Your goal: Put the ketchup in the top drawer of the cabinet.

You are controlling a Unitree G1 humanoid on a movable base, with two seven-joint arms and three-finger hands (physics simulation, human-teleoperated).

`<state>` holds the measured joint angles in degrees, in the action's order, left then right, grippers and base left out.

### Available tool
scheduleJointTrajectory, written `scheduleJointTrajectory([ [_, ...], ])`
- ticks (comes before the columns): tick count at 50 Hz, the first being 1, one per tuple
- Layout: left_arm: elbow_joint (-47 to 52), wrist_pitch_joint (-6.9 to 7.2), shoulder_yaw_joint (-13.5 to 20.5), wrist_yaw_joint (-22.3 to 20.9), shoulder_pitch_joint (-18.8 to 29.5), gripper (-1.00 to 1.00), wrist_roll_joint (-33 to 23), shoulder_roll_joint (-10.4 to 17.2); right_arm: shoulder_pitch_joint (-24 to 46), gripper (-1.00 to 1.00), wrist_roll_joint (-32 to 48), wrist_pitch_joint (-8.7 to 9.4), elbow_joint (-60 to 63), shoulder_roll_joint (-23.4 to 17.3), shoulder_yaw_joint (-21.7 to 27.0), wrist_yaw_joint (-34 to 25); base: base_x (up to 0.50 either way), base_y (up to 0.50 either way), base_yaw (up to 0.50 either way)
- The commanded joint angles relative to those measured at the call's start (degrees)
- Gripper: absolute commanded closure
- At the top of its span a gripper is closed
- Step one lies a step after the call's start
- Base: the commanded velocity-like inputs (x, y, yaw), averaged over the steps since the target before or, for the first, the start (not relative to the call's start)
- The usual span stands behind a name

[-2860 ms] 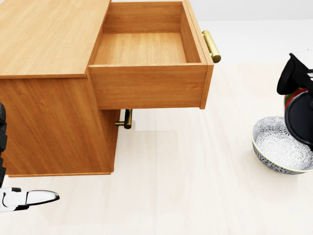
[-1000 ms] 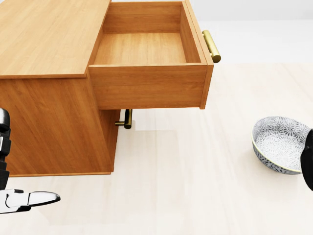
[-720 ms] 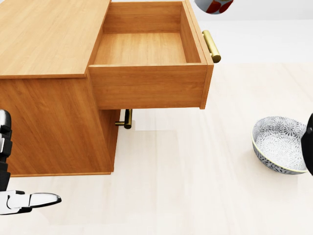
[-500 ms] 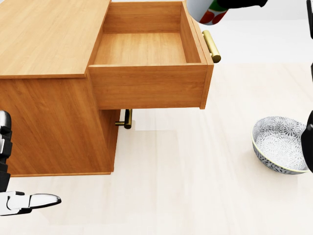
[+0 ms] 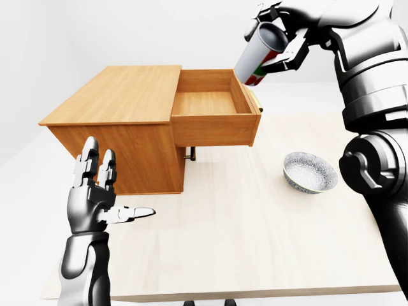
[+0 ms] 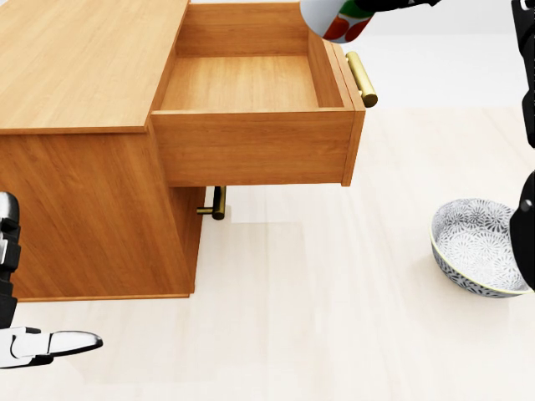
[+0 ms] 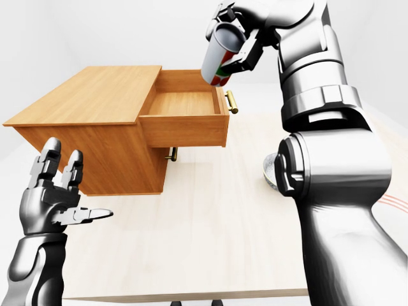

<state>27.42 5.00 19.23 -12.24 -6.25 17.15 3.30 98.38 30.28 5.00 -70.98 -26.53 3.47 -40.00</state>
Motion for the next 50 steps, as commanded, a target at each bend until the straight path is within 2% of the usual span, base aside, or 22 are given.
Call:
scheduleJointTrajectory([
  [1,-0.34,0.00,-0.02,-0.07,-0.21,-1.00,0.02,-0.03,1.90,1.00,0.59,0.00,-0.55,1.00,0.66,0.00,0.00,0.00,0.00],
  [30,-1.52,0.00,0.22,-0.50,-0.62,-1.00,0.08,-0.14,2.54,1.00,0.99,0.00,-2.79,5.87,0.50,0.00,0.00,0.00,0.00],
  [50,-1.47,0.00,0.36,-1.12,-1.54,-1.00,0.28,-0.43,0.78,1.00,3.69,0.00,-3.64,7.53,0.04,0.00,0.00,0.00,0.00],
])
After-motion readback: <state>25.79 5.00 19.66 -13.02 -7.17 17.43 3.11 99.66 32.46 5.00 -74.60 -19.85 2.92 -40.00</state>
